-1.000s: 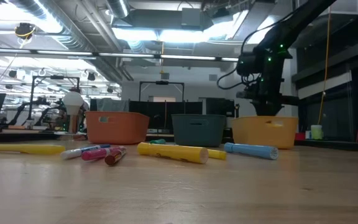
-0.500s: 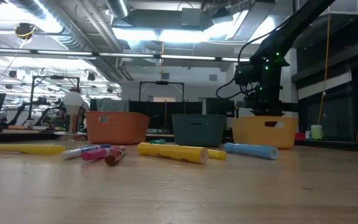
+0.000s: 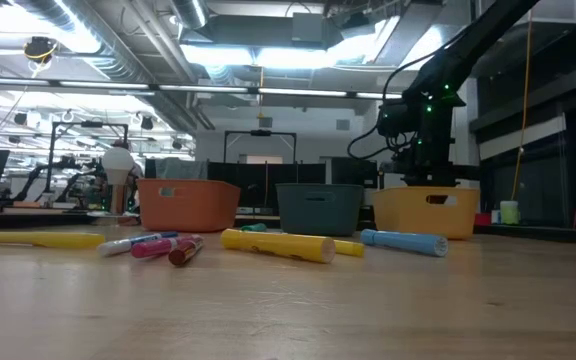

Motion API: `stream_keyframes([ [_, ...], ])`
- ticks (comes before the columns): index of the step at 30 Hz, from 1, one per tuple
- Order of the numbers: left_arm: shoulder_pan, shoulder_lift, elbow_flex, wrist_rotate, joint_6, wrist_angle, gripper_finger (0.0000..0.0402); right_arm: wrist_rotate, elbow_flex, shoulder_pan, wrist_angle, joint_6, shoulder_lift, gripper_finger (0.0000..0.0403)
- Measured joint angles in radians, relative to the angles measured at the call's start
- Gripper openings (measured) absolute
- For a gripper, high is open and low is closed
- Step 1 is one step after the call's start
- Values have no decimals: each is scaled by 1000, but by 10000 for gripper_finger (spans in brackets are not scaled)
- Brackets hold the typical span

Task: Pick & Place Markers
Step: Put the blue highlighter pen into the yellow bin

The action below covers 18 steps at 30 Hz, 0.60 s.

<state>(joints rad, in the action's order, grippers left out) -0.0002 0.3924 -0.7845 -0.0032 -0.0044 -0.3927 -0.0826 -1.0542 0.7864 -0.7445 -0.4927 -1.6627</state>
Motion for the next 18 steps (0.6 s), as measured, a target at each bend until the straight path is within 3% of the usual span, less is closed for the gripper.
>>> stream_keyframes([
  [9, 0, 0, 0, 0, 0, 0, 12, 7, 0, 0, -1, 4, 7, 119],
  [18, 0, 0, 0, 0, 0, 0, 8, 7, 0, -5, -1, 4, 107, 119],
])
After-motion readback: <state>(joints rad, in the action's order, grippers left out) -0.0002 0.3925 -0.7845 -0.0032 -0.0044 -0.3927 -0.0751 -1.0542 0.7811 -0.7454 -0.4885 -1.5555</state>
